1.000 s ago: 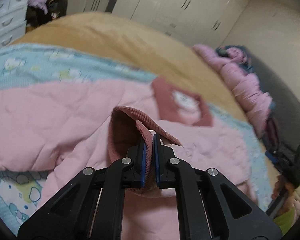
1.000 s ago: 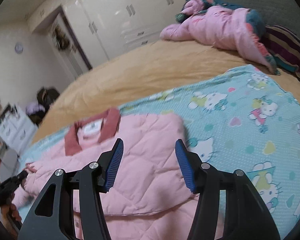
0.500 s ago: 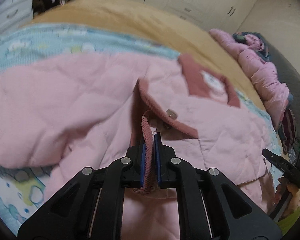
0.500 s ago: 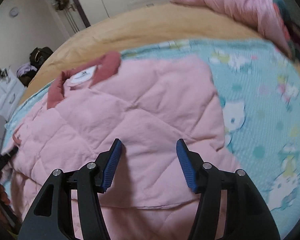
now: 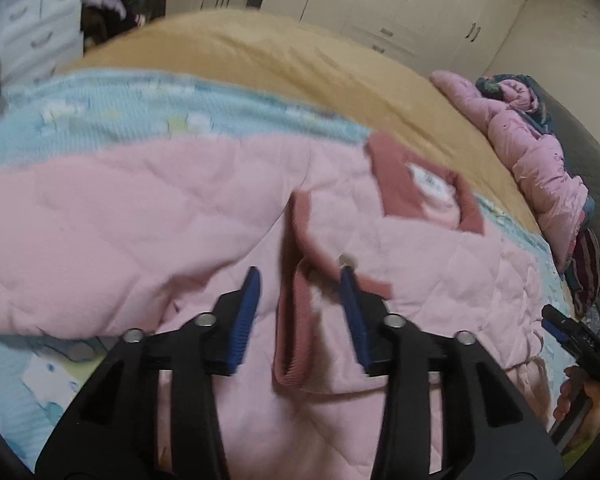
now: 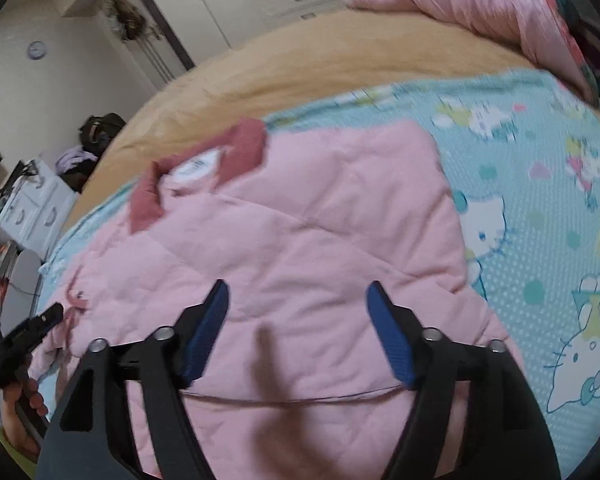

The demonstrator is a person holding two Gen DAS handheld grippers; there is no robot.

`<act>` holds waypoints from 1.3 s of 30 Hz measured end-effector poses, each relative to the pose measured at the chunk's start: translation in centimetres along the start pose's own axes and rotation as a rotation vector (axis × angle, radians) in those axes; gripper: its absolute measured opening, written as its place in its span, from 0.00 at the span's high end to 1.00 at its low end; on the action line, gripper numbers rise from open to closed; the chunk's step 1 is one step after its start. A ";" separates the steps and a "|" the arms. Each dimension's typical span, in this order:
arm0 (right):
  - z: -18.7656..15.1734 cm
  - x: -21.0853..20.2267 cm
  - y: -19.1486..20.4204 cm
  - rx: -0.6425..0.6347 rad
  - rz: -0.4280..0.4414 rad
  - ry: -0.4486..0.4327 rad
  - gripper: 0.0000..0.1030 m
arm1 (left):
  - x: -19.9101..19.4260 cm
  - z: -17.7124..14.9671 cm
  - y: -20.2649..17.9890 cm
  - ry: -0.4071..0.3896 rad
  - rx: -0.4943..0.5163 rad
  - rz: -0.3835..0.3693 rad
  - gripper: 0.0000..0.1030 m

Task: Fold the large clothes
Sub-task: 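Move the left tool toward the other jacket sleeve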

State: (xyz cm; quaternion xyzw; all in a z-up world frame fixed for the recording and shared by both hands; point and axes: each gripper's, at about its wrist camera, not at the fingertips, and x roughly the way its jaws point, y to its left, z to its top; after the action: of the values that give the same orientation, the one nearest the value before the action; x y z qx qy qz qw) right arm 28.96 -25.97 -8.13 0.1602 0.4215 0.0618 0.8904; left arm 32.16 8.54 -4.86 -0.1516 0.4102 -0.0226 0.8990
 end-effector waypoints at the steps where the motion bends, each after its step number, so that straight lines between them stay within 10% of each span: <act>1: 0.0 -0.3 0.5 -0.012 0.008 -0.009 0.22 | -0.5 0.0 -0.6 -0.008 0.018 -0.014 0.57; 16: -2.0 3.6 1.6 -0.069 -0.077 0.136 0.14 | 5.8 -4.4 -5.2 0.178 0.120 -0.083 0.30; 39: -0.2 -1.5 4.9 -0.098 0.041 -0.002 0.10 | -0.4 -2.0 -3.7 0.062 0.019 -0.034 0.09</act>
State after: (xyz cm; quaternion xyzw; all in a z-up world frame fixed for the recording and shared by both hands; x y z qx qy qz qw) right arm 27.98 -21.64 -5.48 0.1252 0.4138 0.1006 0.8961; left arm 30.71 4.55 -4.75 -0.1491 0.4353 -0.0463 0.8867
